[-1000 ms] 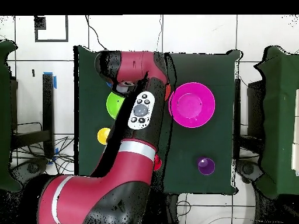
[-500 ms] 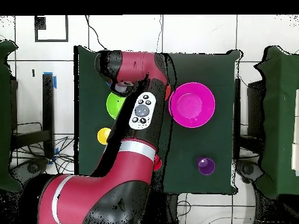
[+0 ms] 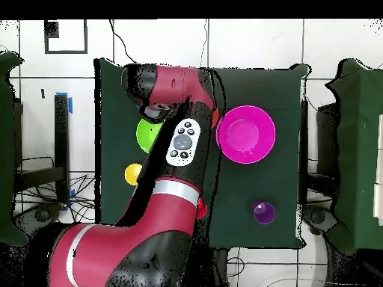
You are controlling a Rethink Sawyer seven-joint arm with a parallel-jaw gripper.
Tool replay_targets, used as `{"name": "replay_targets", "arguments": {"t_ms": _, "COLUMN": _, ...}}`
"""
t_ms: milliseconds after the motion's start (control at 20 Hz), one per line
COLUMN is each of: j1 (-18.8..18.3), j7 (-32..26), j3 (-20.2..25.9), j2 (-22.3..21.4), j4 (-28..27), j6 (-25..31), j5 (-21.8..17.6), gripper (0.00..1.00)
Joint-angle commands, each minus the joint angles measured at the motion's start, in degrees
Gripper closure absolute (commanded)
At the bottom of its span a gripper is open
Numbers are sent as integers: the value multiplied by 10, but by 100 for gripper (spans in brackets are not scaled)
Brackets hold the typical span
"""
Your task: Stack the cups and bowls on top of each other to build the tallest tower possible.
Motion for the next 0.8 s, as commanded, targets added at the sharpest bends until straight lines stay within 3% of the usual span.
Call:
{"name": "replay_targets", "arguments": {"t_ms": 50, "j1": 12, "j7": 124, "j3": 66, "j2": 33, "j4": 41, "j6": -31, "j5": 19, "gripper": 0}}
{"name": "replay_targets", "arguments": {"t_ms": 500, "j1": 37, "j7": 228, "j3": 51, "j2": 34, "j4": 56, "j6": -35, "j5": 61, "gripper": 0}}
{"name": "replay_targets", "arguments": {"t_ms": 800, "j1": 46, "j7": 283, "j3": 47, "j2": 20, "j4": 99, "j6": -68, "j5": 86, "gripper": 0}}
